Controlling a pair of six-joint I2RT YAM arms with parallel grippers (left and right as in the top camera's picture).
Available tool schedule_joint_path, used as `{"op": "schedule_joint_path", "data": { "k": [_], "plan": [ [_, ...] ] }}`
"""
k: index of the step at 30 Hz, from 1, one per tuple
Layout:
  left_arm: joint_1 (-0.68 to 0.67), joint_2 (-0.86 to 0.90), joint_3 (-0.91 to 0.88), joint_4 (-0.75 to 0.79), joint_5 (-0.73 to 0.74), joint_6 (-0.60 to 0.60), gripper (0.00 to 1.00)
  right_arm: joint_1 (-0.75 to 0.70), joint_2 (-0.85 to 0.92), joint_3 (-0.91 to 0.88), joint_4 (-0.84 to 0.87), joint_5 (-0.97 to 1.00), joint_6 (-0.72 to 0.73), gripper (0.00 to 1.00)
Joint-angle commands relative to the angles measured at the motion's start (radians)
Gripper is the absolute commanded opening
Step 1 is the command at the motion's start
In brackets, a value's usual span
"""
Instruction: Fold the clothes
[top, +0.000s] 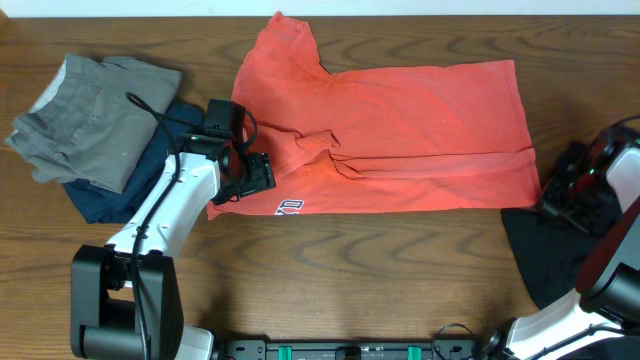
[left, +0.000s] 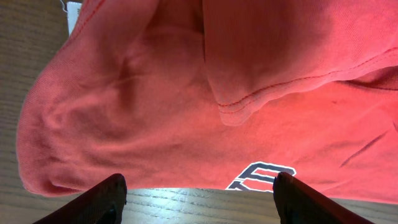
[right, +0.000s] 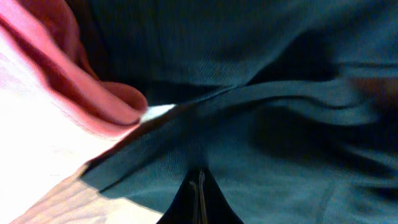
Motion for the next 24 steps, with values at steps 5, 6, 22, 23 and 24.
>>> {"op": "schedule_joint_path", "data": {
  "k": [5, 6, 22, 23, 24],
  "plan": [
    [0.002, 0.006, -0.010, -0.004, -0.005, 0.019, 0.77, -0.028, -0.003, -0.060, 0.114, 0.089, 0.024, 0.01],
    [0.002, 0.006, -0.010, -0.005, -0.005, 0.019, 0.77, -0.035, -0.003, -0.060, 0.135, 0.124, 0.029, 0.01],
    [0.002, 0.006, -0.010, -0.044, -0.005, 0.019, 0.77, -0.240, -0.003, 0.182, 0.190, 0.167, 0.114, 0.08],
    [0.002, 0.006, -0.010, -0.044, -0.005, 0.019, 0.77, -0.236, -0.003, 0.214, 0.163, 0.144, 0.113, 0.08],
    [0.002, 0.006, -0.010, -0.043, -0.005, 0.020, 0.77, -0.230, -0.003, 0.247, 0.134, 0.113, 0.113, 0.08]
  ]
}}
